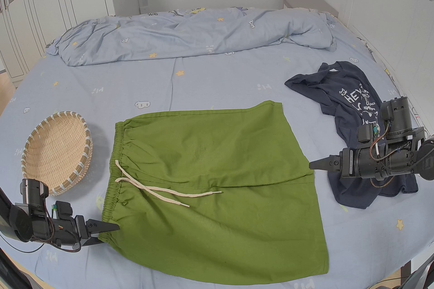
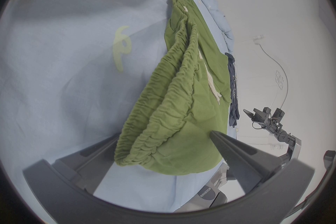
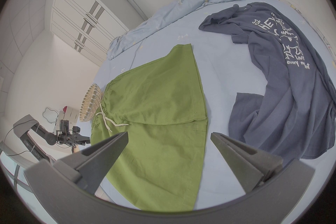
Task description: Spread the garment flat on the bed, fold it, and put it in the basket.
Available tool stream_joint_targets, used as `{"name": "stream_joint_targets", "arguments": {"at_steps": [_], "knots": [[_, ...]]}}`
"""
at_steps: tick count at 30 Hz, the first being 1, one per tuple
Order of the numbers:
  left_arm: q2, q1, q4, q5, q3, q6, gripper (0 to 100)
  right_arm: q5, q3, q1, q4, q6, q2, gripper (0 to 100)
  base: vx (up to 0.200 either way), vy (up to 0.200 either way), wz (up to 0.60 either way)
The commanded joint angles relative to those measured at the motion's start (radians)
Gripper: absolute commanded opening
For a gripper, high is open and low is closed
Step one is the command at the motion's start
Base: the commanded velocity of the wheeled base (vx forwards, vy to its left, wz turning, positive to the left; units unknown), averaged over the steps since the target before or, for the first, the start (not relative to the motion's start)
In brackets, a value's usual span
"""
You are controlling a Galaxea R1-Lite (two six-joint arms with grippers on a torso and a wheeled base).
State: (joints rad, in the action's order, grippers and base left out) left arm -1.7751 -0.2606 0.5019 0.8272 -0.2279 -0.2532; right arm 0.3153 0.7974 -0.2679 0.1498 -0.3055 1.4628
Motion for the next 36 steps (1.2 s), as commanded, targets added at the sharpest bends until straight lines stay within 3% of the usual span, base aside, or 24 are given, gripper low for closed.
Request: {"name": "stream_joint_targets", "arguments": {"at_steps": [1,3,23,24,36], "knots": [[-0.056,0.023,0.020,0.003,-0.024,-0.003,100,-0.001,-0.003,-0.001,0.001,0.000,0.002,100,0.000,0.000,0.00],[-0.058,0.061,0.046,0.000,-0.024,0.000,100,-0.001,-0.003,0.001,0.001,0.000,0.005,100,0.000,0.000,0.00],[-0.066,0.034,0.064,0.001,-0.027,-0.001,100,-0.002,-0.006,-0.002,0.001,-0.001,0.008,100,0.000,0.000,0.00],[-0.063,0.034,0.064,0.001,-0.021,0.000,0,-0.002,-0.006,-0.002,0.002,-0.001,0.008,100,0.000,0.000,0.00],[-0.017,0.014,0.087,0.001,0.025,0.000,0,-0.002,-0.011,-0.002,0.002,0.002,0.007,100,0.000,0.000,0.00]]}}
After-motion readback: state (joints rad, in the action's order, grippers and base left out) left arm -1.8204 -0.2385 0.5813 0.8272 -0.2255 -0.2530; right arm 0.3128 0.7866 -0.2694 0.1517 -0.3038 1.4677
